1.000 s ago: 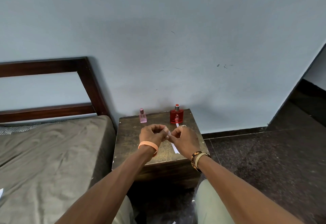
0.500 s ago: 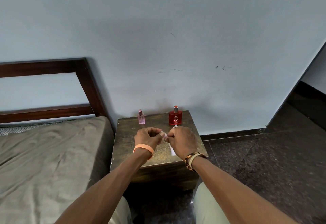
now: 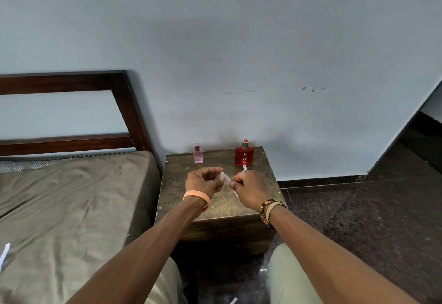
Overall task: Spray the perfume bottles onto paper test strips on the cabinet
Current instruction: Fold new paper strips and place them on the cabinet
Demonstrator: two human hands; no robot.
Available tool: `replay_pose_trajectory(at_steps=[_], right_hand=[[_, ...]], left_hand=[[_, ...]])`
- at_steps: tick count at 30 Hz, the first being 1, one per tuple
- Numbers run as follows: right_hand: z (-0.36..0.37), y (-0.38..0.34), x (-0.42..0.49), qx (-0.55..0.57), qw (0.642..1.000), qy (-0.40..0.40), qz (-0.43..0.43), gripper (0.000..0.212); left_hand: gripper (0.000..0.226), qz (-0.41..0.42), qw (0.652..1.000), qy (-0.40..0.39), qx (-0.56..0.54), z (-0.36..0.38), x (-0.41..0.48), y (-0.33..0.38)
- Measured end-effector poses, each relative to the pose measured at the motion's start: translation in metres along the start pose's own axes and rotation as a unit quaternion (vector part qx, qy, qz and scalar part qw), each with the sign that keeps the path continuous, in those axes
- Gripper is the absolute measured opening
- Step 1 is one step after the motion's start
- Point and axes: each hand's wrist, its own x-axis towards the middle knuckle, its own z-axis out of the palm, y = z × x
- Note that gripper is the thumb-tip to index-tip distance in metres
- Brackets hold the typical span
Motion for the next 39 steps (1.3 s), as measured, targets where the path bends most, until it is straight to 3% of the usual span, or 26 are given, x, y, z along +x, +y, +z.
replay_pose_trajectory(at_steps=[4,10,13,24,29,33,39], right_hand=[[0.000,-0.004,-0.003,0.079,0.997,-0.007,-0.002,0.023],[0.002,-0.004,0.000,0.082,0.996,-0.036,-0.009,0.025],[0.003,-0.006,0.000,0.087,0.996,-0.018,-0.006,0.017],[0.005,-0.009,0.005,0.040,0.999,-0.005,-0.006,0.020],[0.009,-0.008,0.005,0.016,1.000,-0.012,-0.015,0.017],[0.010,-0.009,0.003,-0.017,0.999,-0.005,-0.038,0.034],[0.012,-0.015,0.005,-0.048,0.998,-0.002,-0.042,0.025]], left_hand=[[0.013,-0.007,1.000,-0.007,-0.021,-0.002,0.000,-0.002],[0.010,-0.008,0.999,-0.025,-0.029,-0.004,0.002,-0.003],[0.009,-0.008,0.999,-0.036,-0.005,-0.007,0.005,-0.004],[0.007,-0.038,0.995,-0.081,0.050,-0.015,0.009,-0.004],[0.016,-0.067,0.992,-0.107,-0.007,-0.020,0.007,-0.007],[0.005,-0.040,0.994,-0.103,0.010,-0.021,0.007,-0.010],[0.008,0.005,0.992,-0.065,0.105,-0.016,0.011,-0.017]])
